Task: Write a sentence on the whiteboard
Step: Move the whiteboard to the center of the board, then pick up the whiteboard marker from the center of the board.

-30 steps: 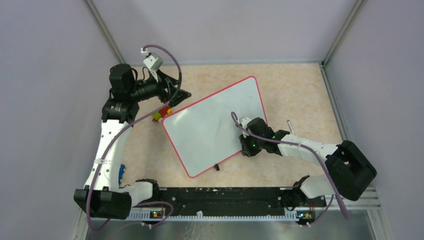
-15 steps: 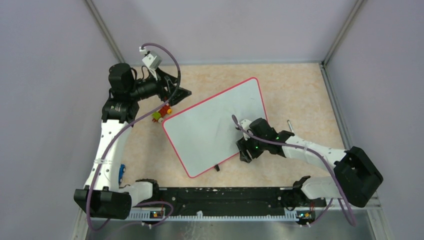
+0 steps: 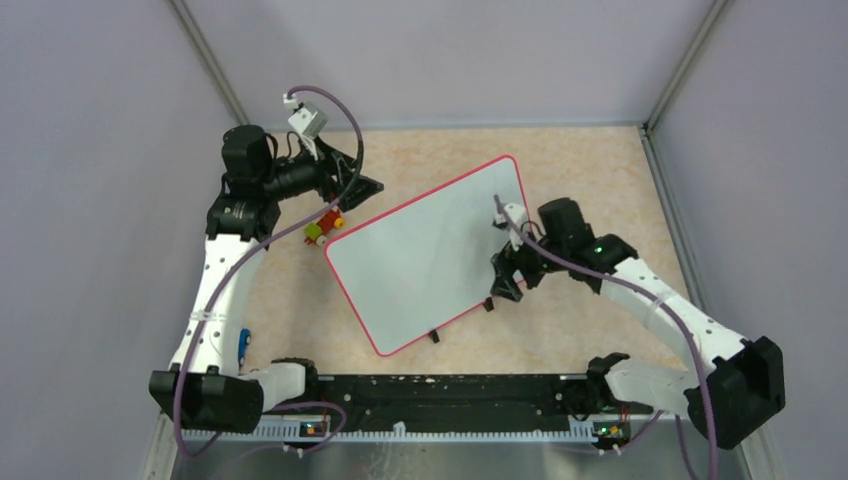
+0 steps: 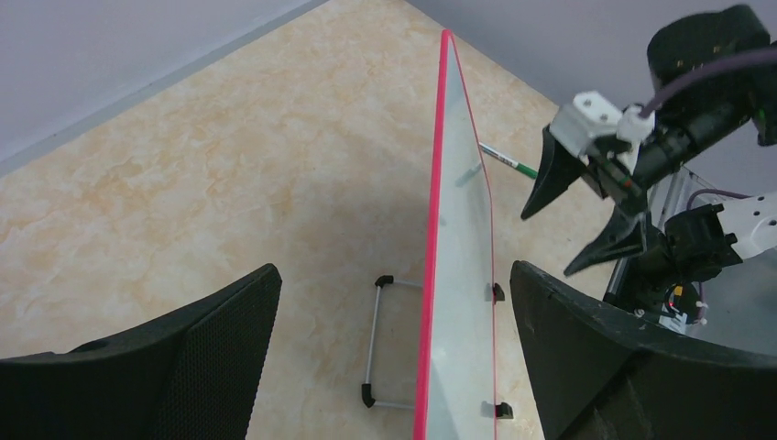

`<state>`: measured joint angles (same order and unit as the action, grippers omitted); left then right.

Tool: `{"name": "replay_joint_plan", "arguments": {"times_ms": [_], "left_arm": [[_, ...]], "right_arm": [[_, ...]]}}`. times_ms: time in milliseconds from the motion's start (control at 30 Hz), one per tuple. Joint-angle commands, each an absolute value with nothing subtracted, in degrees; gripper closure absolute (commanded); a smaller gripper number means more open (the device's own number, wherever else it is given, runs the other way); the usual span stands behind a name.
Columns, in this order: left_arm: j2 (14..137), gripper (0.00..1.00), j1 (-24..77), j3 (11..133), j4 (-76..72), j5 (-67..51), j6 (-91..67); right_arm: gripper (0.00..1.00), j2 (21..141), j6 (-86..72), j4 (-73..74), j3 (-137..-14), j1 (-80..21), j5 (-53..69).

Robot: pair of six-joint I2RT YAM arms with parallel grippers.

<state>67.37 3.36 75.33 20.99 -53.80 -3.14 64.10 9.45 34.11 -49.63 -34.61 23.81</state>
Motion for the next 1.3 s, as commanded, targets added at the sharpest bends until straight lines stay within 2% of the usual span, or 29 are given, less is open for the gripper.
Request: {"name": "replay_joint_plan", "arguments": {"times_ms": [0,200,367,633,1000,1267], "left_arm": [[69.5,0.01,3.1,78.7,23.4,-53.5,-1.0],[70.9,0.01,3.2,79.1,23.8,-53.7,0.8],[71.8,0.01,3.6,79.2,24.1,-53.4,0.6],[71.8,0.01,3.8,79.2,25.2,-50.6,1.1],[69.1,0.01,3.8,74.8,20.9,-51.6,0.2],[69.7,0.01,3.8,73.8,20.0,-52.5,-2.1]], "right_arm": [[0.20,60.8,17.0,41.8,-54.8,-22.3,32.1],[0.22,63.7,26.8,50.0,-57.0,-1.5,32.5],[0.34,72.5,30.6,52.5,-60.0,8.9,25.7],[0.50,84.9,31.9,53.0,-65.9,7.4,15.5],[0.52,99.7,28.8,51.8,-71.0,3.4,8.7],[0.55,105.6,28.1,48.9,-72.4,2.6,2.8]]}}
